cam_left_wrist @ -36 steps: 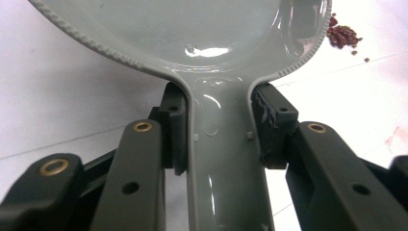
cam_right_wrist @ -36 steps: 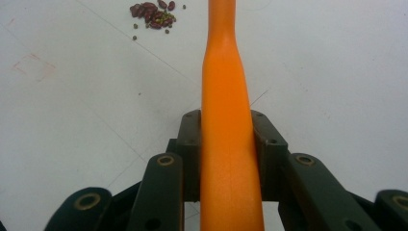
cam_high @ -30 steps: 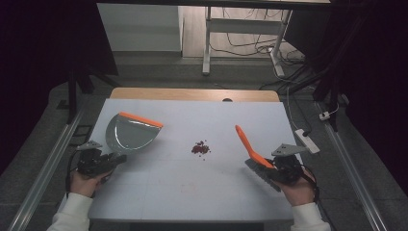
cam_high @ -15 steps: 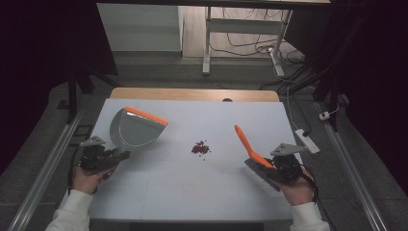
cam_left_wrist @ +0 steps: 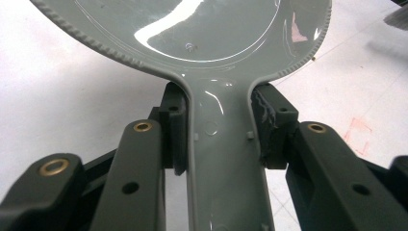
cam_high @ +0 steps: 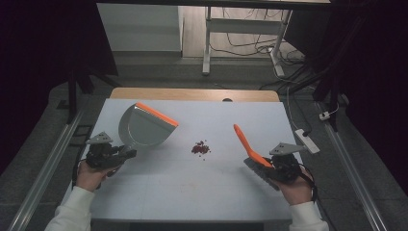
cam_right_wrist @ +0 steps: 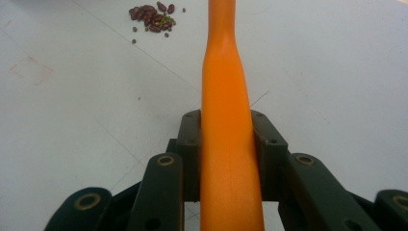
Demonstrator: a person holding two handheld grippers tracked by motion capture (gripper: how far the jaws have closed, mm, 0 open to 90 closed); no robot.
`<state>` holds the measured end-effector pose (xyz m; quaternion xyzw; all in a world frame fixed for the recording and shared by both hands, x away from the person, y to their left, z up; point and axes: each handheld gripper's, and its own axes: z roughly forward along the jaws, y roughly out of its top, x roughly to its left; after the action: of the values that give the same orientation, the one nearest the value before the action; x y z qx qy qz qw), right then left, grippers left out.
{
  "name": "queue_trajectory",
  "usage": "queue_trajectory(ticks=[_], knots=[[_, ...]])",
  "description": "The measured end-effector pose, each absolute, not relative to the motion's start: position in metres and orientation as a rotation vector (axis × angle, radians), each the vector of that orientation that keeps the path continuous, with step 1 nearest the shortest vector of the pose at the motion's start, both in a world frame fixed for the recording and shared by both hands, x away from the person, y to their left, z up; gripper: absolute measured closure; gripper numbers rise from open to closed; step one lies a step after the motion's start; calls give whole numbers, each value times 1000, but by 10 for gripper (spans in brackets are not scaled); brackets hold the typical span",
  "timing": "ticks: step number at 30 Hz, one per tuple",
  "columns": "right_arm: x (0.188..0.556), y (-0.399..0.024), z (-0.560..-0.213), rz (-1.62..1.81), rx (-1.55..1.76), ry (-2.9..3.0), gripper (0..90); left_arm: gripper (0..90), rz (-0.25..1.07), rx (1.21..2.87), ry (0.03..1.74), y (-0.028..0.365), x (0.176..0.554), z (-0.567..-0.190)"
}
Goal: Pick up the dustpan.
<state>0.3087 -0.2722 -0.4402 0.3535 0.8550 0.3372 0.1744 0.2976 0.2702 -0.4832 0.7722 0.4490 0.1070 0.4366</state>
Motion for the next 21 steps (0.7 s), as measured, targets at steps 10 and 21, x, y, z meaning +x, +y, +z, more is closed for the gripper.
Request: queue_trajectory(ticks=[10,21], knots=[[309,-272,-441,958,1003,2421,700,618,258,1970,1066,260,293,-482],[309,-274,-442,955,1004,2416,700,618,228,2043,971,250,284,-481]])
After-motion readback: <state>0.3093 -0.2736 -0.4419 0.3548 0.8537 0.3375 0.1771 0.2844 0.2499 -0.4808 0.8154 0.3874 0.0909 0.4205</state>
